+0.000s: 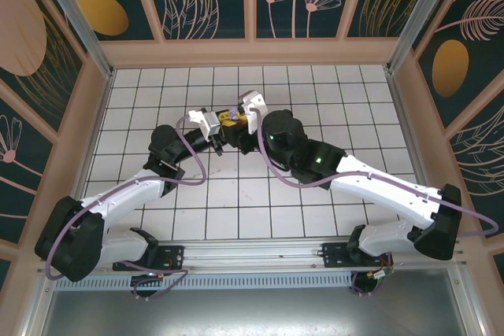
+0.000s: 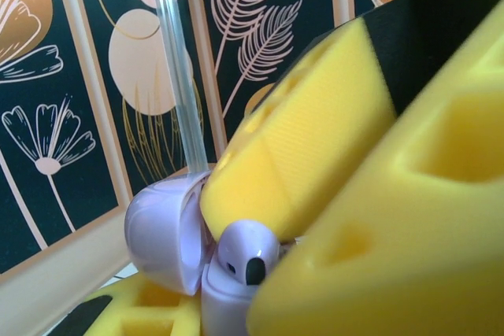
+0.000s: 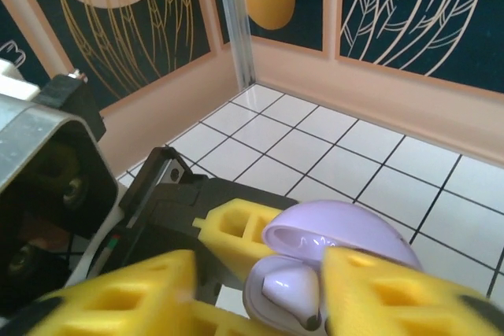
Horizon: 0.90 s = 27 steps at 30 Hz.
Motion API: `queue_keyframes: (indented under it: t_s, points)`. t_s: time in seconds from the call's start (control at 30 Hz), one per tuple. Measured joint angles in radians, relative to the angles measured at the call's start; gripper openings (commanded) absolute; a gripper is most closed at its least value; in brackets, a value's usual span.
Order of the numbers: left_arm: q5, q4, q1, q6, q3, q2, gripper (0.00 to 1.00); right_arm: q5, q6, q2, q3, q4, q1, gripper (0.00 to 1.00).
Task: Insert wireless bluetooth earbuds into charging case
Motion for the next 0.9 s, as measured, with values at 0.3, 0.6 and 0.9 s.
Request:
queue_keyframes:
  t_s: [0.3, 0.6, 0.9]
  points:
    - [-0.003, 0.056, -0.003, -0.001, 0.000, 0.000, 0.00, -0.024, 0.096, -0.047, 0.058, -0.058, -0.019, 0.70]
    - [-0.014, 0.113, -0.003, 0.000, -0.024, 0.000, 0.00, 0.027, 0.235, -0.157, 0.111, -0.126, -0.089, 0.70]
    - [-0.056, 0.175, -0.003, 0.000, -0.074, 0.000, 0.00, 0.066, 0.464, -0.246, -0.043, -0.278, -0.281, 0.69]
